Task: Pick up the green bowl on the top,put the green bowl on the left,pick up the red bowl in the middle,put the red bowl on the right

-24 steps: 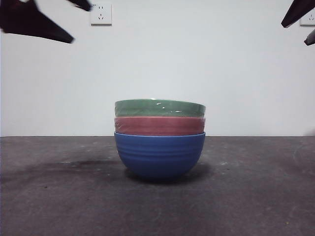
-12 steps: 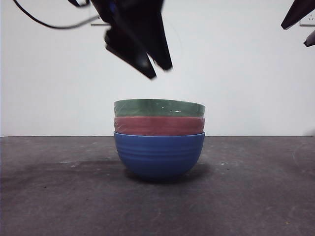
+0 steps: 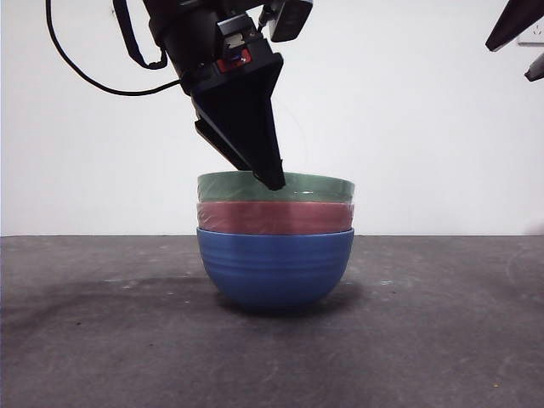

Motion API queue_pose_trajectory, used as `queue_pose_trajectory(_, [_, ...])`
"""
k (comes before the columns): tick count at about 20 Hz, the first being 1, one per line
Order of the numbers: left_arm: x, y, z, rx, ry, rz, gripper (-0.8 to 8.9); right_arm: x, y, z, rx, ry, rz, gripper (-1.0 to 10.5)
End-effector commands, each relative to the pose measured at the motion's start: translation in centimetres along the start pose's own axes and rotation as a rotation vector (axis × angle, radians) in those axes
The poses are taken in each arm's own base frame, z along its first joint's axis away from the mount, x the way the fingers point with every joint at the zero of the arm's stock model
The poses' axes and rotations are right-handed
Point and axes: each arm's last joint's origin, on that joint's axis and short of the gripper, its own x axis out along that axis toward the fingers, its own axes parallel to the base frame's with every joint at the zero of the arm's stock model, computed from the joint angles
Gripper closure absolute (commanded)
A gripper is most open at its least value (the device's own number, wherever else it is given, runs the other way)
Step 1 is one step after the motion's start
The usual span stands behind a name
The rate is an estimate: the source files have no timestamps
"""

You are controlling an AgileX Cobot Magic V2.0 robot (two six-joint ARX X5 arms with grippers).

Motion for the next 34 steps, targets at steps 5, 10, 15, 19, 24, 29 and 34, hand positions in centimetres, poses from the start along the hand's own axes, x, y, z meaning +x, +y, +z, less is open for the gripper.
queue_pose_trajectory(5, [0.2, 0.0, 0.0, 0.06, 0.007, -0.007, 8.07, 0.0, 0.0, 0.1, -0.007, -0.002, 0.002, 6.6])
queue_pose_trajectory(10, [0.2, 0.0, 0.0, 0.093, 0.004, -0.006, 8.22, 0.0, 0.0, 0.1, -0.007, -0.002, 0.002, 6.6])
queue_pose_trajectory(15, [-1.1, 0.2, 1.2, 0.105, -0.034, 0.024, 8.22, 0.0, 0.0, 0.1, -0.007, -0.002, 0.002, 6.6])
queue_pose_trajectory(19, [-5.6, -0.3, 3.5, 0.076, -0.029, 0.083, 8.21, 0.0, 0.0, 0.1, -0.007, -0.002, 0.001, 6.7])
queue_pose_trajectory(24, [-11.7, -2.2, 2.9, -0.088, -0.003, 0.136, 8.21, 0.0, 0.0, 0.1, -0.007, -0.002, -0.001, 6.7])
queue_pose_trajectory(29, [-13.5, -3.7, -0.1, -0.246, 0.046, 0.288, 8.22, 0.0, 0.0, 0.1, -0.007, -0.001, -0.001, 6.7])
queue_pose_trajectory(34, [-8.2, -4.6, -4.5, -0.376, 0.07, 0.342, 8.22, 0.0, 0.0, 0.1, -0.006, -0.001, -0.001, 6.7])
